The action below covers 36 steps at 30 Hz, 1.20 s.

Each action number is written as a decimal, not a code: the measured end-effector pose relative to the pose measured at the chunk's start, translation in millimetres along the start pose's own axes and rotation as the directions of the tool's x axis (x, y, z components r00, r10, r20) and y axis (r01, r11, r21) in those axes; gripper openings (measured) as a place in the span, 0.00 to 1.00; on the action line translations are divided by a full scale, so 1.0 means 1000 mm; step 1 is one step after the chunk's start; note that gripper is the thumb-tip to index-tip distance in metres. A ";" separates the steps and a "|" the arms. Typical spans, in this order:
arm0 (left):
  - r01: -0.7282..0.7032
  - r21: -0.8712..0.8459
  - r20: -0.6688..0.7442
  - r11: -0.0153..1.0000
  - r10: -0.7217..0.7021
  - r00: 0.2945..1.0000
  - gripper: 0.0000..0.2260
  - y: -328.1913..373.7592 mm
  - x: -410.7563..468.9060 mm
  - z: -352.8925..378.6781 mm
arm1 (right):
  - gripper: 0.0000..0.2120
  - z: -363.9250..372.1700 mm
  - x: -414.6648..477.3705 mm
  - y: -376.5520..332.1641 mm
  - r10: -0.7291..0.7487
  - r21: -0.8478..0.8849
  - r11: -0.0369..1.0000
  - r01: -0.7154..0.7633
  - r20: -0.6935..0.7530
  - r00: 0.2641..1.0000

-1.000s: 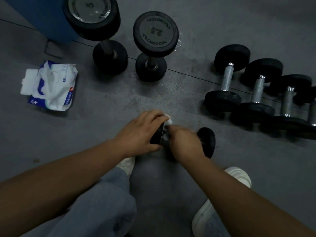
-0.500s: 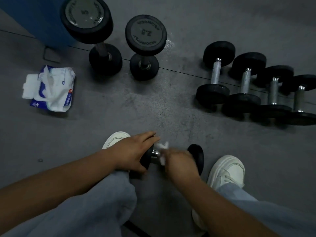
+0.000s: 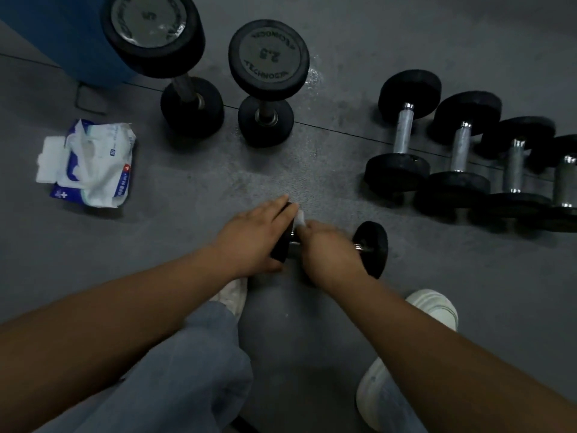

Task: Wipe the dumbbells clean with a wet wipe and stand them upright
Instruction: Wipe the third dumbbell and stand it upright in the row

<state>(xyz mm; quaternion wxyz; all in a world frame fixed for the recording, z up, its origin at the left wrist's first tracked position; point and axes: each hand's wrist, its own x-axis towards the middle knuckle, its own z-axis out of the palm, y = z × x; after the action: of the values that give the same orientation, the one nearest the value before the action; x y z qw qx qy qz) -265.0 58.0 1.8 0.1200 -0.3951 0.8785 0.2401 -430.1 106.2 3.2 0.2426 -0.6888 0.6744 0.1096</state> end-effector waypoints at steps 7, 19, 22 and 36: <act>-0.029 -0.313 0.058 0.949 0.050 0.997 0.46 -0.040 0.052 -0.024 | 0.16 0.011 0.012 0.028 0.007 0.007 1.000 -0.006 -0.153 0.988; -0.038 -0.185 0.012 0.982 0.041 0.999 0.56 -0.044 0.092 -0.033 | 0.31 -0.005 0.052 0.029 0.225 -0.006 0.974 -0.229 -0.163 0.961; -0.043 -0.313 0.102 0.949 0.079 0.992 0.56 -0.052 0.113 -0.050 | 0.31 -0.013 0.059 0.033 0.082 0.002 0.997 -0.082 -0.132 0.988; -0.131 -0.144 -0.242 0.981 0.094 0.966 0.52 -0.028 0.040 0.008 | 0.34 0.011 0.015 0.009 0.127 0.049 0.992 -0.120 -0.168 0.978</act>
<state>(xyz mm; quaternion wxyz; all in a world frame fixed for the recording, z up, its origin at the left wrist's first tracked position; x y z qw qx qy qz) -269.9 20.8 -29.6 -0.0302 -0.3784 0.8857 0.2673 -436.0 98.3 -14.8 0.1900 -0.6476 0.7361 0.0520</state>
